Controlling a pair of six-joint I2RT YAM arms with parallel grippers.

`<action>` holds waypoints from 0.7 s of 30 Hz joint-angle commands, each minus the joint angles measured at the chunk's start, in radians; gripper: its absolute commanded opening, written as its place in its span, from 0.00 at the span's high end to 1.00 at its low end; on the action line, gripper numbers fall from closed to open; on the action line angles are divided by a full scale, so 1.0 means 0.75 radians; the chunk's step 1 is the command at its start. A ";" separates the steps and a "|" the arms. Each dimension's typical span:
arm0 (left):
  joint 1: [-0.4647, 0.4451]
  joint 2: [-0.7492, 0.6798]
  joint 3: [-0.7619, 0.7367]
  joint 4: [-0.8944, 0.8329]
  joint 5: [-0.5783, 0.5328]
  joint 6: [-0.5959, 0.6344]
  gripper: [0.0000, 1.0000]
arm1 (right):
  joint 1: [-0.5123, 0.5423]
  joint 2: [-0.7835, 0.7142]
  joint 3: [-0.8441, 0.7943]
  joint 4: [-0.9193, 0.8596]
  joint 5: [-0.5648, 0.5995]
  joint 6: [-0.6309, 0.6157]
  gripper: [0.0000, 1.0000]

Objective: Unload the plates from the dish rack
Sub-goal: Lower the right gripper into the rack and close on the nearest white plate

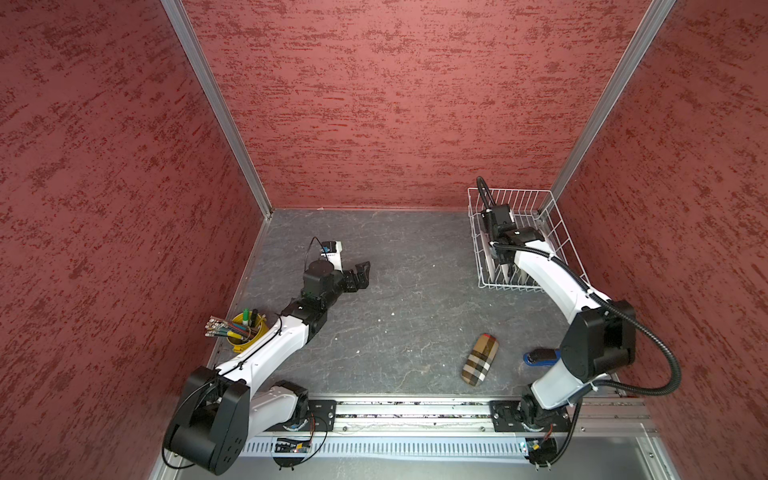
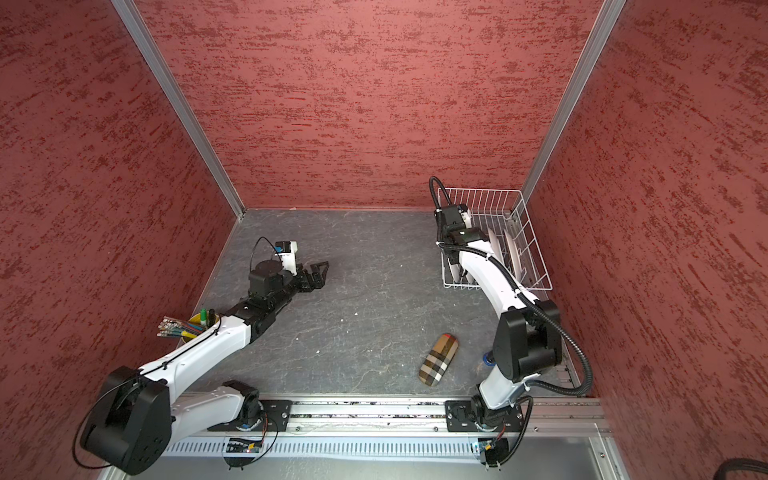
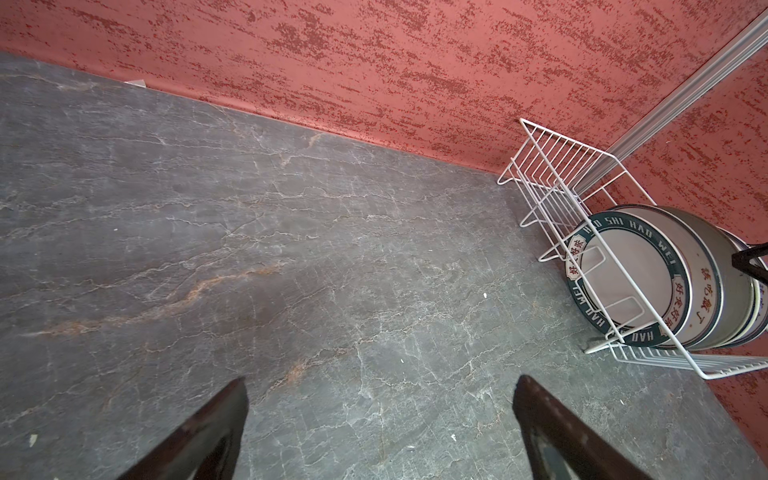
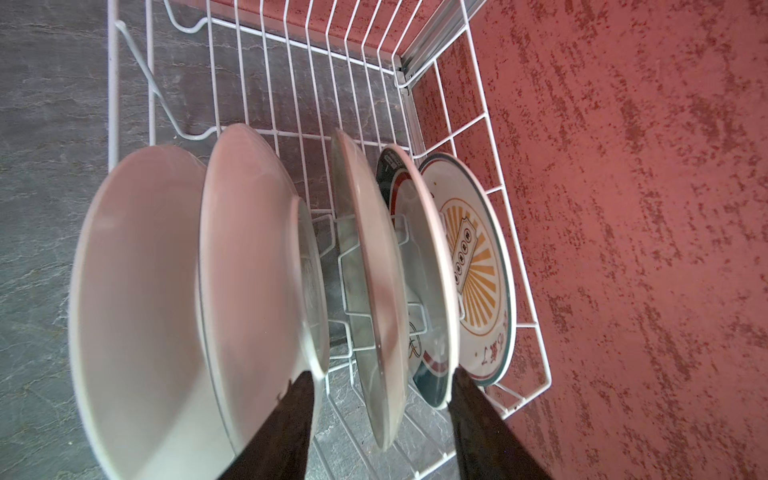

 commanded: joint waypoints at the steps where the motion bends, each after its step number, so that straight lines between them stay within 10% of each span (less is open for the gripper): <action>1: 0.006 -0.033 -0.011 -0.021 -0.010 0.007 0.01 | -0.011 0.038 -0.021 0.067 0.025 -0.033 0.50; 21: 0.006 -0.047 -0.006 -0.043 0.007 0.027 0.01 | -0.072 0.100 -0.082 0.209 0.096 -0.140 0.63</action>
